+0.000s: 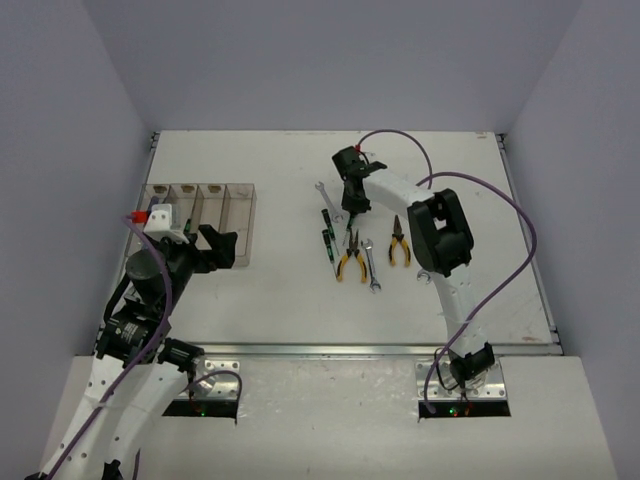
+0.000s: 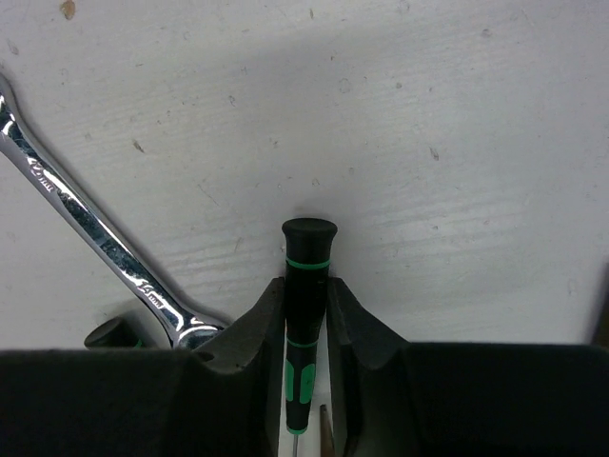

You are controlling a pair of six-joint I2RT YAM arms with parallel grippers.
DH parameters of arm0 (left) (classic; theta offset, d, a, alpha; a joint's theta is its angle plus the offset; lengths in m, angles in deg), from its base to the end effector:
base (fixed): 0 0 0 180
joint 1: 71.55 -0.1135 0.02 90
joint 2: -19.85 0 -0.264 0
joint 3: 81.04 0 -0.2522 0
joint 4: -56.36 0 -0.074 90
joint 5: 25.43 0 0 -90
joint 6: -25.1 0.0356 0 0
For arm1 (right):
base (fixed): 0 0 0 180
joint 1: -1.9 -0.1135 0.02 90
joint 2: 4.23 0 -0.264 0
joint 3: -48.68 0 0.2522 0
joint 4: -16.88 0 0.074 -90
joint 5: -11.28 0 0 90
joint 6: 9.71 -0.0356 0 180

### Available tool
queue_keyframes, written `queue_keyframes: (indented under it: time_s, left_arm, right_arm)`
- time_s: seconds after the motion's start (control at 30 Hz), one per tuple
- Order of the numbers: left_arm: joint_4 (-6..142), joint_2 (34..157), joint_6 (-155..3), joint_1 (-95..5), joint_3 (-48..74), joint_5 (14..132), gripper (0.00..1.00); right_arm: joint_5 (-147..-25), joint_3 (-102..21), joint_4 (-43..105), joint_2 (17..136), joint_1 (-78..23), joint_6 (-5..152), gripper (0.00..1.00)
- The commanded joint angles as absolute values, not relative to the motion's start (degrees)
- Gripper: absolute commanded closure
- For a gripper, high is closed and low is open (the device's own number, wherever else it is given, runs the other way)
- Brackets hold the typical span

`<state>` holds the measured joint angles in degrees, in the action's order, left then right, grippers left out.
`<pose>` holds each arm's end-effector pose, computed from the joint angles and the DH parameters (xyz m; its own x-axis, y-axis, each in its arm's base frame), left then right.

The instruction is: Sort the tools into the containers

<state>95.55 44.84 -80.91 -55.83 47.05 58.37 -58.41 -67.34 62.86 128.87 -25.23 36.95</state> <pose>0.1093 -0.0268 0.3160 -0.2429 -0.2165 -0.9456 0.1048 0.9632 -0.2474 0.4418 0.2125 0.1365 -0.7745 0.3264 -0.5419 0.3353 0.9382 0.0859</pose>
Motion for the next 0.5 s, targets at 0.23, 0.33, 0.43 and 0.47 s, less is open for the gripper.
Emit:
queue_keyframes:
  time_s: [0.23, 0.33, 0.43, 0.47]
  left_arm:
    - [92.46, 46.56, -81.34, -55.38, 46.62, 59.79, 0.00]
    - [91.88, 46.92, -81.17, -55.38, 46.47, 61.97, 0.00]
    - [90.36, 48.63, -82.35, -55.38, 45.90, 68.90, 0.00]
    - [88.63, 50.00, -84.24, -55.38, 46.04, 73.61, 0.00]
  right_arm:
    - [-63.19, -66.15, 63.55, 120.35, -21.51, 36.26, 0.92]
    - [-64.94, -64.29, 62.04, 115.99, -21.20, 37.15, 0.96]
    - [-72.34, -56.41, 55.78, 105.96, -21.13, 38.49, 1.00]
    - [-74.80, -51.88, 51.95, 103.45, -21.13, 38.64, 1.00]
